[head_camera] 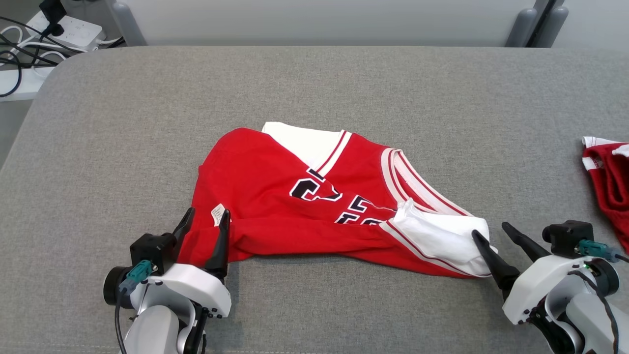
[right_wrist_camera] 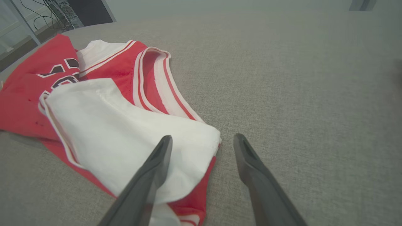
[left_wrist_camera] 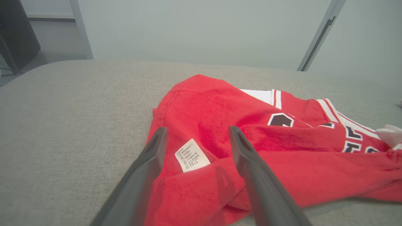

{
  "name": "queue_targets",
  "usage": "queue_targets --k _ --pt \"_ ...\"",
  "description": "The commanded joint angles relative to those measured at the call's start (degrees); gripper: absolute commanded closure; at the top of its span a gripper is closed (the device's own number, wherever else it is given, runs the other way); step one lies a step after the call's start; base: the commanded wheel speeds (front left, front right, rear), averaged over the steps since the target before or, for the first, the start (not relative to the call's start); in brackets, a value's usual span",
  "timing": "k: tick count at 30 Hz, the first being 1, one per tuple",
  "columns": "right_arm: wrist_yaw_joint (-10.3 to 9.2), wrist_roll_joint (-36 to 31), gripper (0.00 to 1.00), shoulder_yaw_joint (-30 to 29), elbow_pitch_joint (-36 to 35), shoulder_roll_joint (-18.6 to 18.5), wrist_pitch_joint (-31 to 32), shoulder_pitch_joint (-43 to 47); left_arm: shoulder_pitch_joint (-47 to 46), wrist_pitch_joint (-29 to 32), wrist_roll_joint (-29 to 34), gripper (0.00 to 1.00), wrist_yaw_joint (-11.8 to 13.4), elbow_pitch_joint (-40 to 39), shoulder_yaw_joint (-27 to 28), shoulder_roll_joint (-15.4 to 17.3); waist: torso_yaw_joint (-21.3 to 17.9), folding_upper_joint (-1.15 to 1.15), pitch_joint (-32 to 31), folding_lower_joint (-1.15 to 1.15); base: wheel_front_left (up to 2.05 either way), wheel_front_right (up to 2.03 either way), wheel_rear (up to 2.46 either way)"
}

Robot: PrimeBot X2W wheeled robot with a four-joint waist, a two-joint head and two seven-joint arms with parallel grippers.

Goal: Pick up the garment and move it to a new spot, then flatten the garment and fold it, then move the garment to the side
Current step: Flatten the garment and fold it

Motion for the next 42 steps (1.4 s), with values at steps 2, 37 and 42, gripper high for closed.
queue_targets --k 2,37,42 --pt "0.23 1.6 0.0 -0.1 0.0 -1.2 -1.1 -0.8 -0.4 -0.3 -0.4 0.0 0.3 -0.9 1.3 1.3 0.1 0.0 0.2 0.0 0.0 0.0 0.0" --pt "0.23 7.6 0.0 -1.9 0.0 1.0 -1.9 2.0 -0.9 -0.3 -1.7 0.0 1.2 -1.2 -0.4 1.3 -0.5 0.0 0.8 0.0 0.0 0.0 0.0" --pt "0.23 8.4 0.0 0.6 0.2 1.2 -1.9 1.6 -0.8 -0.3 -2.0 0.0 1.1 -0.8 -0.7 1.3 -0.2 0.0 0.7 0.0 0.0 0.0 0.0"
